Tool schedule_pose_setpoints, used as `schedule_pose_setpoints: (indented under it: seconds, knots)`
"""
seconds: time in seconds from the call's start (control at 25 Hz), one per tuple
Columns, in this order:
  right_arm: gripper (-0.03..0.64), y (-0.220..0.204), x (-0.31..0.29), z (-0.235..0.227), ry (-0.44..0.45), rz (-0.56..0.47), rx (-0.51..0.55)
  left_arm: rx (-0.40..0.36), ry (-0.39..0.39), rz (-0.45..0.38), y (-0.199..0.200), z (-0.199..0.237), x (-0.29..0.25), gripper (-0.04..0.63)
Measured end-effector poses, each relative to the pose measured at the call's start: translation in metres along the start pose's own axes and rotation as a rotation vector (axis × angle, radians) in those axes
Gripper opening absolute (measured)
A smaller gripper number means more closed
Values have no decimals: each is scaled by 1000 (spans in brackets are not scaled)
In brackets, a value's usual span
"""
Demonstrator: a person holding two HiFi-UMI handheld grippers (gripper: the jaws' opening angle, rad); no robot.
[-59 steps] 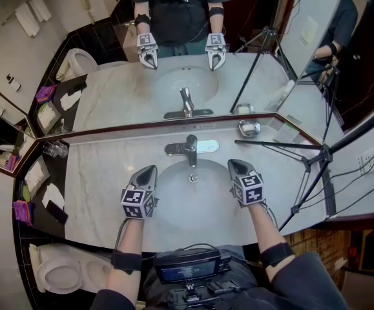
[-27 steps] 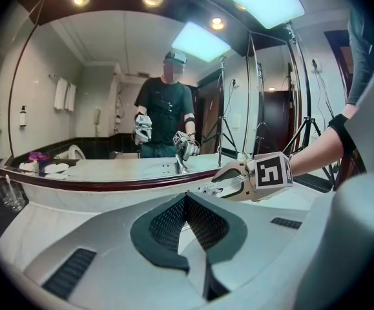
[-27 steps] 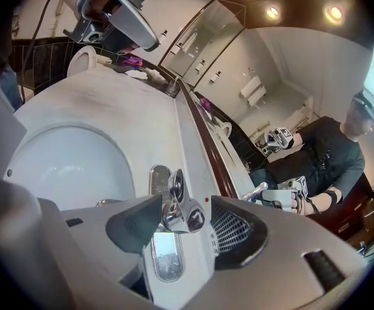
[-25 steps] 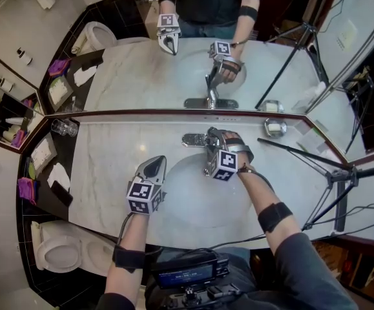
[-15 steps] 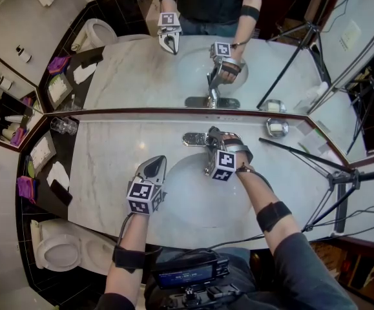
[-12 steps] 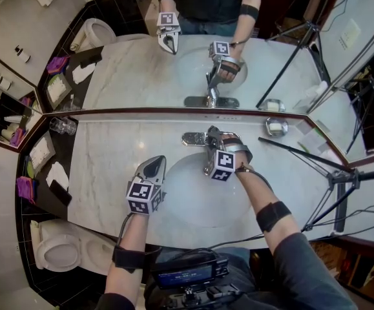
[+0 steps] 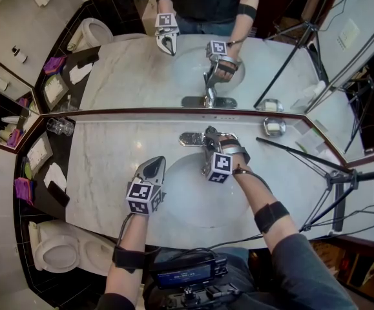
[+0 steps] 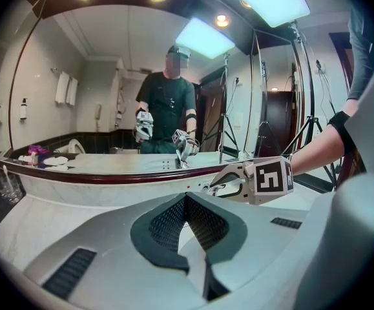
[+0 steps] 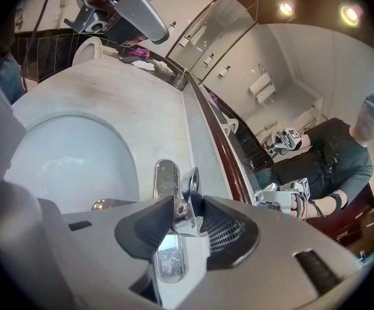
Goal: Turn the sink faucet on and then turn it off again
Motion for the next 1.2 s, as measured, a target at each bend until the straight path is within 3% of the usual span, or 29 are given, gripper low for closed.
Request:
schedule_pose_setpoints:
  seconds: [1.2]
  knots:
    - [138, 3, 3, 26, -1, -4, 88, -5, -30, 1, 6, -12, -22, 0]
Point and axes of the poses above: the fingertips, and each gripper's own axes: x backward along the fingers, z to its left, y out of its top, the point moved 3 cm from there along x, backward along the fingers, and after that the axes turned 2 degrees about y, right-handed, at the moved point
